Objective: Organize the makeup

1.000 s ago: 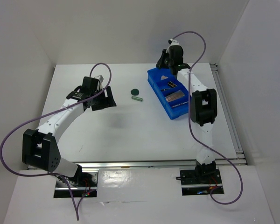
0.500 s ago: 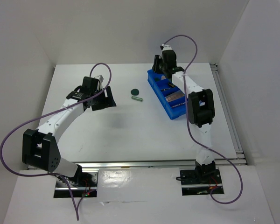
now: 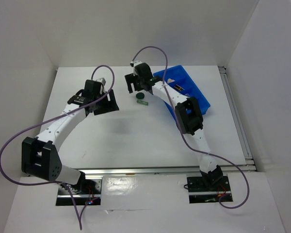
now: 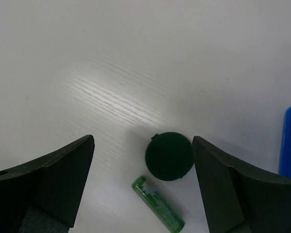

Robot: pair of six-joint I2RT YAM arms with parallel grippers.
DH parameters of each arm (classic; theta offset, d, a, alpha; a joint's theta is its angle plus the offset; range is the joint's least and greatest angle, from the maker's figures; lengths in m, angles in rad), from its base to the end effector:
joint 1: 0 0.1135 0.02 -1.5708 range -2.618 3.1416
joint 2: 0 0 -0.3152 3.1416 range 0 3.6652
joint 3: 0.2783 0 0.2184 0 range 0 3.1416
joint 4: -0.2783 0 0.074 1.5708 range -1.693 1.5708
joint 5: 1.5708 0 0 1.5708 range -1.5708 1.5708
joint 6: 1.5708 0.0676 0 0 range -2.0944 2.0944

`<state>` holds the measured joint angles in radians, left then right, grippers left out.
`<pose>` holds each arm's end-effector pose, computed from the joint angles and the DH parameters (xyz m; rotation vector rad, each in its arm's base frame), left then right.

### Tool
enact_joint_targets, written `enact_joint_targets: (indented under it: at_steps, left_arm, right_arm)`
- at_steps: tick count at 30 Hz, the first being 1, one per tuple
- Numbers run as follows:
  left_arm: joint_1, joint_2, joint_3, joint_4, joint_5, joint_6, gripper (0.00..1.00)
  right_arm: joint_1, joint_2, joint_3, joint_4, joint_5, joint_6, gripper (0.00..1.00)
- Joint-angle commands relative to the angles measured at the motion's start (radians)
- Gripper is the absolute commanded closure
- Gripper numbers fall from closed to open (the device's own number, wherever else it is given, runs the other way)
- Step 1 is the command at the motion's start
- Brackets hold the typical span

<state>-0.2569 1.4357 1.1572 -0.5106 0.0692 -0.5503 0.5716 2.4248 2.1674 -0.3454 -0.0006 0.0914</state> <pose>0.2847 -0.0796 0.3254 -0.3180 2.3871 -0.4663 0.4984 0.3206 0.2449 -0.5231 2.1354 0.3768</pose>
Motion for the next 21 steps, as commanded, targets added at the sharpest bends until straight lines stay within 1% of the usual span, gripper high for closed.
enact_joint_targets:
  at_steps: [1, 4, 6, 9, 10, 13, 14, 17, 18, 21]
  left_arm:
    - [0.014, -0.058, -0.002, -0.006, -0.049, 0.007, 0.17]
    - [0.027, -0.099, -0.025, 0.004, -0.049, -0.002, 0.17]
    - [0.036, -0.100, -0.025, 0.004, -0.049, -0.002, 0.17]
    - [0.036, -0.100, -0.025, 0.004, -0.040, -0.002, 0.17]
    - [0.036, -0.100, -0.025, 0.004, -0.040, -0.002, 0.17]
    - [0.036, -0.100, -0.025, 0.004, -0.040, -0.002, 0.17]
    - [0.036, -0.100, -0.025, 0.004, -0.040, -0.002, 0.17]
    - [0.036, -0.100, -0.025, 0.004, -0.040, -0.002, 0.17]
    - [0.036, -0.100, -0.025, 0.004, -0.040, -0.002, 0.17]
    - [0.036, -0.100, -0.025, 0.014, -0.040, -0.002, 0.17]
  right_arm:
    - [-0.038, 0.046, 0.028, -0.061, 0.040, 0.014, 0.11]
    - [-0.038, 0.069, 0.028, -0.070, 0.031, 0.024, 0.11]
    - [-0.038, 0.082, 0.019, -0.070, 0.022, 0.033, 0.12]
    - [-0.038, 0.102, 0.019, -0.070, 0.022, 0.044, 0.19]
    - [-0.038, 0.102, 0.019, -0.070, 0.022, 0.044, 0.25]
    - [-0.038, 0.102, 0.008, -0.070, 0.022, 0.053, 0.35]
    - [-0.038, 0.102, 0.008, -0.070, 0.022, 0.053, 0.45]
    - [-0.038, 0.102, -0.003, -0.061, 0.022, 0.053, 0.63]
    - [-0.038, 0.102, -0.003, -0.061, 0.022, 0.053, 0.76]
    - [-0.038, 0.068, -0.003, -0.061, 0.040, 0.053, 0.92]
